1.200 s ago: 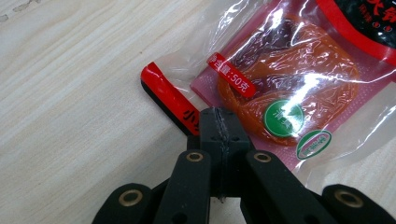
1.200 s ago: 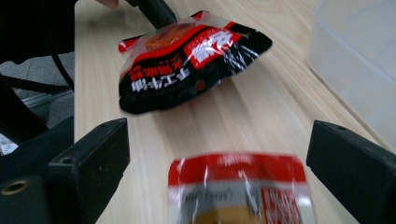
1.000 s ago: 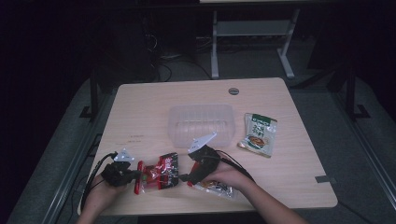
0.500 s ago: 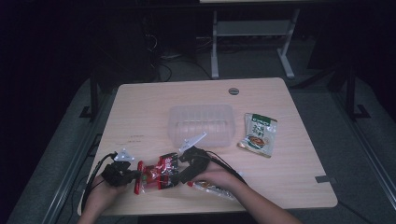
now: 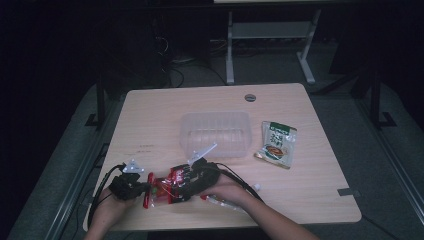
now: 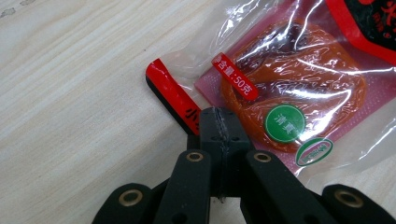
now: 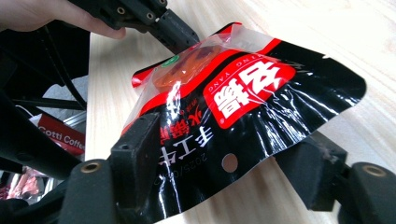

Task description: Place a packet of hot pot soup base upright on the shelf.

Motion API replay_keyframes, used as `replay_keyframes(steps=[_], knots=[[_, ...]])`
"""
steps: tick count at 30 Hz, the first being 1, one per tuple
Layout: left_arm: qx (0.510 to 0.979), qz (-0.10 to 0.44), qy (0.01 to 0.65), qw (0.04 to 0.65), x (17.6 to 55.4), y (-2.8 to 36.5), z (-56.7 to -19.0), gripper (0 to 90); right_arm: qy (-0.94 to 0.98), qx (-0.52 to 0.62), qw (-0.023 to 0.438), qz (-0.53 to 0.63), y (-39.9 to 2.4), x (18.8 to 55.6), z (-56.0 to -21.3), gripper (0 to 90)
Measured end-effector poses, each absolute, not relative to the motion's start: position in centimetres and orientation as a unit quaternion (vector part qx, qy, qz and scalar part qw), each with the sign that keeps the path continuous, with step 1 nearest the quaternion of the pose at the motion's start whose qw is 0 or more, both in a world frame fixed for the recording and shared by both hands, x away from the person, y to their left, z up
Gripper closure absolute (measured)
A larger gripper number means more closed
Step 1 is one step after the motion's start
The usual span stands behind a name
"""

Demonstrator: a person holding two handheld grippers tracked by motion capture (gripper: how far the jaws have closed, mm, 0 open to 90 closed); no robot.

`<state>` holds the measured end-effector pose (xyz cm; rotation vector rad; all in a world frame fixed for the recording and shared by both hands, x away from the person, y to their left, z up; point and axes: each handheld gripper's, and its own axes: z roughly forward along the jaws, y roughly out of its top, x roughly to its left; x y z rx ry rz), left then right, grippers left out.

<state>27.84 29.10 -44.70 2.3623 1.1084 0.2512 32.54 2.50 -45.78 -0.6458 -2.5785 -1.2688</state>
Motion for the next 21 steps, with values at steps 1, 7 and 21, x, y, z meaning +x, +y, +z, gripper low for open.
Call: replay_keyframes(steps=[1, 7, 21], knots=[[0.871, 0.094, 0.408, 0.257, 27.8, 29.1, -44.7, 89.8, -0.871, -0.212, 0.099, -0.431, 2.5, 32.5, -45.8, 36.8], [0.869, 0.096, 0.411, 0.258, 27.8, 29.0, -44.7, 89.9, -0.867, -0.211, 0.105, -0.438, 3.0, 32.3, -45.7, 47.2], [0.868, 0.092, 0.411, 0.264, 27.9, 29.1, -44.8, 89.9, -0.872, -0.162, 0.118, -0.447, 4.0, 32.0, -45.5, 87.0]])
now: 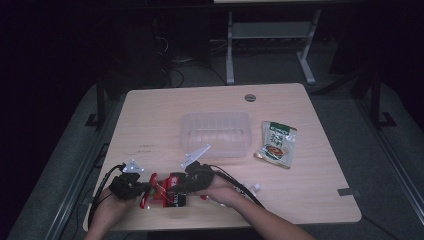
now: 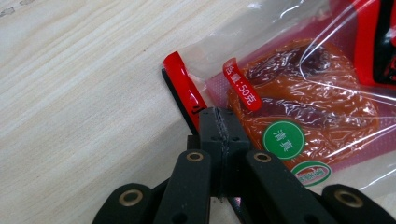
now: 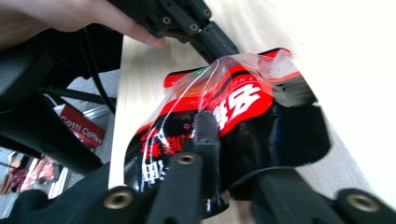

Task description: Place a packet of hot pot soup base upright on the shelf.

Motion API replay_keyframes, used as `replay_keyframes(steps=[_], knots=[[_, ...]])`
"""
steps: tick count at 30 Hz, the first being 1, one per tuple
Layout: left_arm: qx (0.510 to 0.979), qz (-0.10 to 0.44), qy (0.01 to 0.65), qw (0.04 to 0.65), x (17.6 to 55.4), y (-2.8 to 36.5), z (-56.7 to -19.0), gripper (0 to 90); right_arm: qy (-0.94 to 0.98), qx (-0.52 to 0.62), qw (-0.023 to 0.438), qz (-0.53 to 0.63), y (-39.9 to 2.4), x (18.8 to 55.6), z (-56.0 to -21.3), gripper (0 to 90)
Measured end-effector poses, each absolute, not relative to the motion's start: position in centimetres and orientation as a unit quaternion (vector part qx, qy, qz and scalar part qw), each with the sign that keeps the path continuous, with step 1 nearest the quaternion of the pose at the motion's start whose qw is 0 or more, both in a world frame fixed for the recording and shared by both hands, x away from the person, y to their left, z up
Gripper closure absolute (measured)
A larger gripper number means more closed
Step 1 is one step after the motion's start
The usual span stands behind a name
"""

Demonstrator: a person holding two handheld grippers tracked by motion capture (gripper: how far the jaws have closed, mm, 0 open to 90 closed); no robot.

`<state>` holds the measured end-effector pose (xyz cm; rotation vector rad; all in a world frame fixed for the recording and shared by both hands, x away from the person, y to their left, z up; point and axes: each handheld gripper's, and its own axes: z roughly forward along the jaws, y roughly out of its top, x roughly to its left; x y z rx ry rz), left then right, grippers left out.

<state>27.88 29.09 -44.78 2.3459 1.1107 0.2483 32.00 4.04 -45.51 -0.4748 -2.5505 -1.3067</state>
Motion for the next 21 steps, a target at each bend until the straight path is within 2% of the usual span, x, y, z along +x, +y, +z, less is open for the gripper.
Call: replay_keyframes(steps=[15, 21], knots=[[0.873, 0.092, 0.392, 0.276, 27.9, 29.0, -44.4, 89.6, -0.871, -0.116, 0.119, -0.462, 3.4, 31.6, -44.6, 90.0], [0.865, 0.103, 0.402, 0.283, 27.9, 29.7, -44.3, 83.9, -0.866, -0.109, 0.107, -0.476, 2.3, 31.4, -43.5, 90.0]])
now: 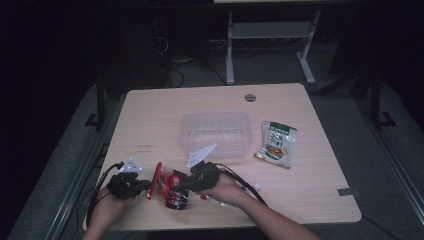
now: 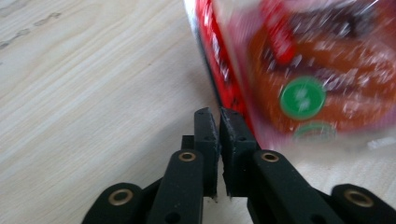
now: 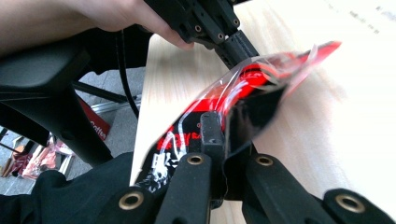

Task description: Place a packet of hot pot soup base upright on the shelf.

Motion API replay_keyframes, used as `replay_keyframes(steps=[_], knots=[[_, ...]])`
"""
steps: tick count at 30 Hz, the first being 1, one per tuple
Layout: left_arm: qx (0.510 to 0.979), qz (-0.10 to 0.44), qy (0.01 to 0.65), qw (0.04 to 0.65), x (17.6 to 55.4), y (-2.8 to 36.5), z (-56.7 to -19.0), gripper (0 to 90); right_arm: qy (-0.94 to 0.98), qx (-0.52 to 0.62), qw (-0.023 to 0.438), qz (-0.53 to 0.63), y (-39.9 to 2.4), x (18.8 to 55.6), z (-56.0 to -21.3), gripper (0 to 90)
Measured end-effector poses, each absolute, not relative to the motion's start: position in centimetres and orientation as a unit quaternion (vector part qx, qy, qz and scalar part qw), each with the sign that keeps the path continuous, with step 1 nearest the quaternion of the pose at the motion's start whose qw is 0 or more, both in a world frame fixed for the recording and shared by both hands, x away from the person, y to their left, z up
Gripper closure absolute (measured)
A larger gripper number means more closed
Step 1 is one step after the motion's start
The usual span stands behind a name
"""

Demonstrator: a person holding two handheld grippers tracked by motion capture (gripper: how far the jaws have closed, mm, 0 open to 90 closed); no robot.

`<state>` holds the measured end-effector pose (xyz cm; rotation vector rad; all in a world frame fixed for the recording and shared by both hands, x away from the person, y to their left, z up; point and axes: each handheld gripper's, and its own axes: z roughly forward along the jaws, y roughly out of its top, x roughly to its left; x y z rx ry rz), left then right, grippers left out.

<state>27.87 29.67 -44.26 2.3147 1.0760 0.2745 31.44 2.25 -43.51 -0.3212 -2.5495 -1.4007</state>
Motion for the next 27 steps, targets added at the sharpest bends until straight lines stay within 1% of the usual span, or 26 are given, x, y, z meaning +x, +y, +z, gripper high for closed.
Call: replay_keyframes(steps=[6, 9, 11, 16, 19, 27], knots=[[0.864, 0.108, 0.399, 0.287, 27.9, 29.5, -44.3, 75.0, -0.864, -0.107, 0.095, -0.482, 1.1, 31.4, -42.6, 90.0], [0.863, 0.109, 0.401, 0.287, 28.0, 29.5, -44.3, 66.6, -0.862, -0.109, 0.091, -0.487, 0.5, 31.4, -42.2, 90.0], [0.86, 0.109, 0.405, 0.291, 28.0, 29.5, -44.3, 59.4, -0.858, -0.11, 0.089, -0.493, 0.1, 31.4, -41.8, 90.0], [0.857, 0.105, 0.405, 0.301, 28.1, 29.5, -44.4, 48.4, -0.854, -0.115, 0.078, -0.501, -1.2, 31.6, -41.0, 90.0], [0.858, 0.105, 0.403, 0.302, 28.1, 29.5, -44.4, 44.0, -0.852, -0.119, 0.077, -0.504, -1.7, 31.6, -40.7, 90.0], [0.858, 0.104, 0.4, 0.305, 28.1, 29.4, -44.5, 42.0, -0.843, -0.13, 0.064, -0.518, -4.2, 32.0, -39.3, 90.0]])
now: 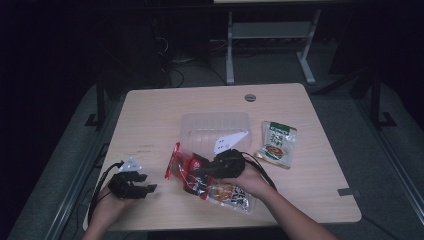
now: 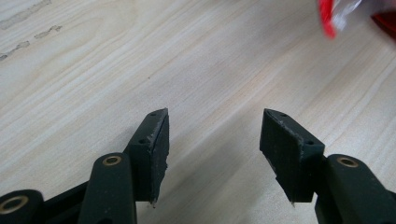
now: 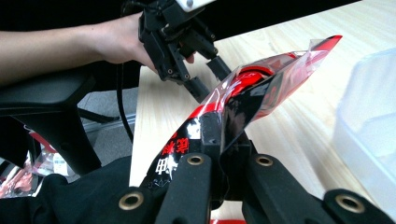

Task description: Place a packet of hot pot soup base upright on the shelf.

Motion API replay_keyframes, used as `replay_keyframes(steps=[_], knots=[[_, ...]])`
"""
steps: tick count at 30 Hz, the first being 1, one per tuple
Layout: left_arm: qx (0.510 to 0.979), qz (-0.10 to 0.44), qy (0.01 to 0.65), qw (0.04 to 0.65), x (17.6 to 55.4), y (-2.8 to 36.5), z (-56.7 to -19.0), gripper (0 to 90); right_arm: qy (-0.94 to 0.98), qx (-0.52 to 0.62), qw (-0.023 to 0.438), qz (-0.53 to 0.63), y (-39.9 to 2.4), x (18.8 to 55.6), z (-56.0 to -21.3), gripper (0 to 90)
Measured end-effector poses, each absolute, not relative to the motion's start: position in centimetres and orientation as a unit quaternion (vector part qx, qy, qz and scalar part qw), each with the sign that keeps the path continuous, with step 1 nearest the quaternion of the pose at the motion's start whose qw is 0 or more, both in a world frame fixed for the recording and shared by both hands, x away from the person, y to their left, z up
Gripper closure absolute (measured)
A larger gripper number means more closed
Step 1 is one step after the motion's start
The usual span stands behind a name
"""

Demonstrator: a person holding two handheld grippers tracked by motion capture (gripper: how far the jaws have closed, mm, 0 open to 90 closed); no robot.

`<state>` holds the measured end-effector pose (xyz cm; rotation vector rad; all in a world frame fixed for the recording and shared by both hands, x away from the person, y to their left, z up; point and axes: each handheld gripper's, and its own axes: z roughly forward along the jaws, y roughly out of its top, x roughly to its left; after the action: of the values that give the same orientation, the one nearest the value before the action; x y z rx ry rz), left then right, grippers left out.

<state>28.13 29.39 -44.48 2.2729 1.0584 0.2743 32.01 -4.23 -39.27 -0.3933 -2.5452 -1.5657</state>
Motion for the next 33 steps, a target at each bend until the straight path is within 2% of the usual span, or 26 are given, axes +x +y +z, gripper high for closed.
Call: replay_keyframes(steps=[6, 22, 33], knots=[[0.858, 0.101, 0.4, 0.306, 28.1, 29.4, -44.5, 40.6, -0.841, -0.134, 0.055, -0.521, -5.8, 32.1, -38.7, 90.0], [0.862, 0.099, 0.385, 0.314, 28.0, 28.7, -44.5, 22.2, -0.835, -0.166, 0.028, -0.524, -10.7, 32.4, -37.7, 90.0], [0.864, 0.102, 0.378, 0.315, 28.0, 28.6, -44.4, 21.2, -0.823, -0.207, -0.003, -0.529, -14.7, 33.4, -36.9, 90.0]])
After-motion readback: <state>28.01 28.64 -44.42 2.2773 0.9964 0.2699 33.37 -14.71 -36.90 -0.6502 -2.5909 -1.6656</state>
